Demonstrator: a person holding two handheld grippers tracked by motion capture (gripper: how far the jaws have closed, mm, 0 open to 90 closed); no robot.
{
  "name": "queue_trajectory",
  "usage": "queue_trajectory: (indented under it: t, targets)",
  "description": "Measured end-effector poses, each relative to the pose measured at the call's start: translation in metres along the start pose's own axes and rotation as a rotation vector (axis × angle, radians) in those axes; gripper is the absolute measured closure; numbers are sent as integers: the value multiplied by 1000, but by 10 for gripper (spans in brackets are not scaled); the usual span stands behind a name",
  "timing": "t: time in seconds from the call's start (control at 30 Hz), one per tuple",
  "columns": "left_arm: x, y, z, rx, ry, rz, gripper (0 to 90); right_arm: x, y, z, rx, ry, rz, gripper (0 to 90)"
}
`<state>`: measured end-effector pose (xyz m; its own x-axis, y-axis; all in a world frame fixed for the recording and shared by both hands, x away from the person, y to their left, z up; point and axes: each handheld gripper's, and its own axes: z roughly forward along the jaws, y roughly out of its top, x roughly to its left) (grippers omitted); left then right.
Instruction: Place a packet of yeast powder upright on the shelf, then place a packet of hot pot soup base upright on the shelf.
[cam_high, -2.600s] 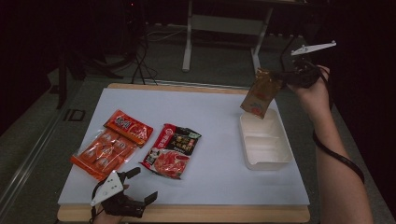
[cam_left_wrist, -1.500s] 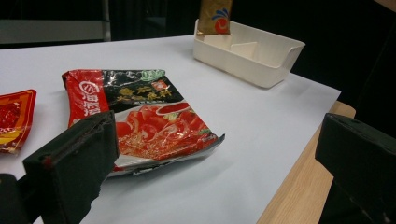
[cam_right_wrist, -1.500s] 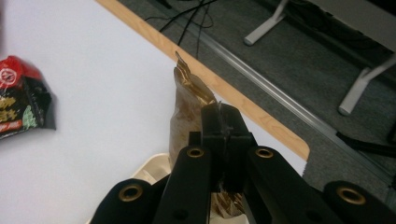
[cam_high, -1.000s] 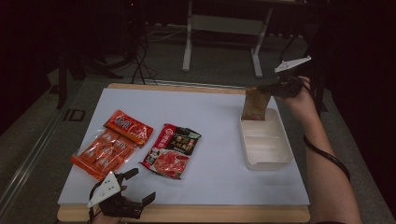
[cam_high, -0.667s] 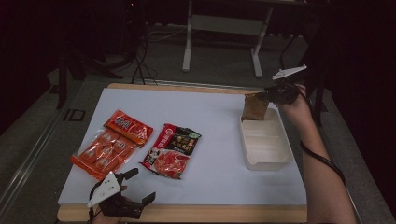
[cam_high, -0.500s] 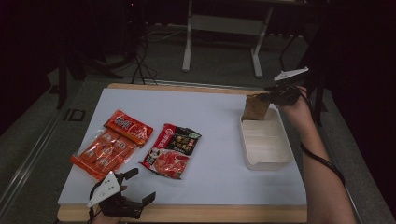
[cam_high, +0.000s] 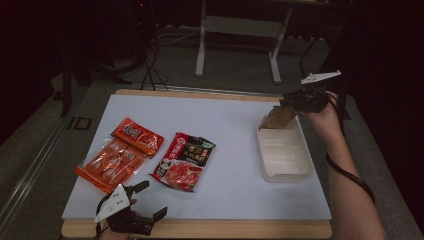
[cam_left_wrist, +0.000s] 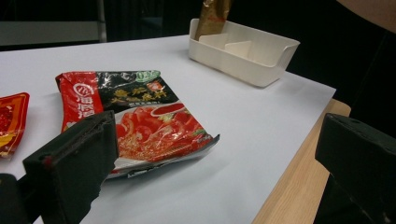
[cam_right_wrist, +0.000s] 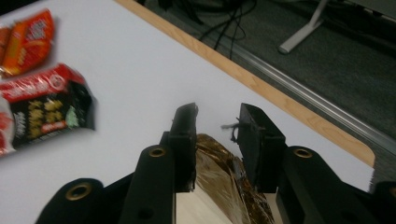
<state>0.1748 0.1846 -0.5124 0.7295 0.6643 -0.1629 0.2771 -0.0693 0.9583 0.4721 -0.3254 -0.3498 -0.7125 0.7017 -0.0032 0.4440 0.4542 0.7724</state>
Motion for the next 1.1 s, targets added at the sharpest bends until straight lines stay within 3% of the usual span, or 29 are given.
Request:
queue_trajectory:
  t: [0.2, 0.23, 0.3, 0.4, 0.43, 0.5, 0.6, 0.67, 0.77, 0.9, 1.03, 1.1]
  targets:
    - [0, 0, 2, 1, -8, 0, 0, 8, 0, -15, -59, -15, 25, 615]
    - [-1, 1, 2, 3, -12, 4, 0, 11, -1, -22, -89, -13, 42, 541]
    - [-1, 1, 3, 2, -14, 5, 0, 15, -2, -27, -118, -11, 62, 494]
    - [-1, 1, 4, 3, -15, 6, 0, 20, -3, -31, -111, -21, 79, 479]
    - [-1, 1, 6, 10, -18, 8, 0, 24, -4, -33, -118, -28, 80, 376]
    - [-1, 1, 7, 25, -11, 19, 0, 28, -7, -35, -137, -28, 84, 302]
    - [-1, 1, 8, 28, -11, 25, 0, 34, -10, -38, -166, -32, 90, 261]
    - [0, 1, 8, 37, -2, 30, 0, 39, -15, -40, -200, -23, 105, 185]
    - [1, 2, 8, 34, 19, 34, 0, 47, -20, -44, -227, -16, 97, 136]
    - [4, 4, 7, 44, 16, 10, 0, 60, -25, -50, -253, 3, 76, 130]
    - [6, 9, 8, 85, -7, -46, 0, 75, -31, -55, -269, 31, 30, 136]
    - [5, 13, 9, 103, -22, -54, 1, 82, -35, -56, -270, 46, 6, 137]
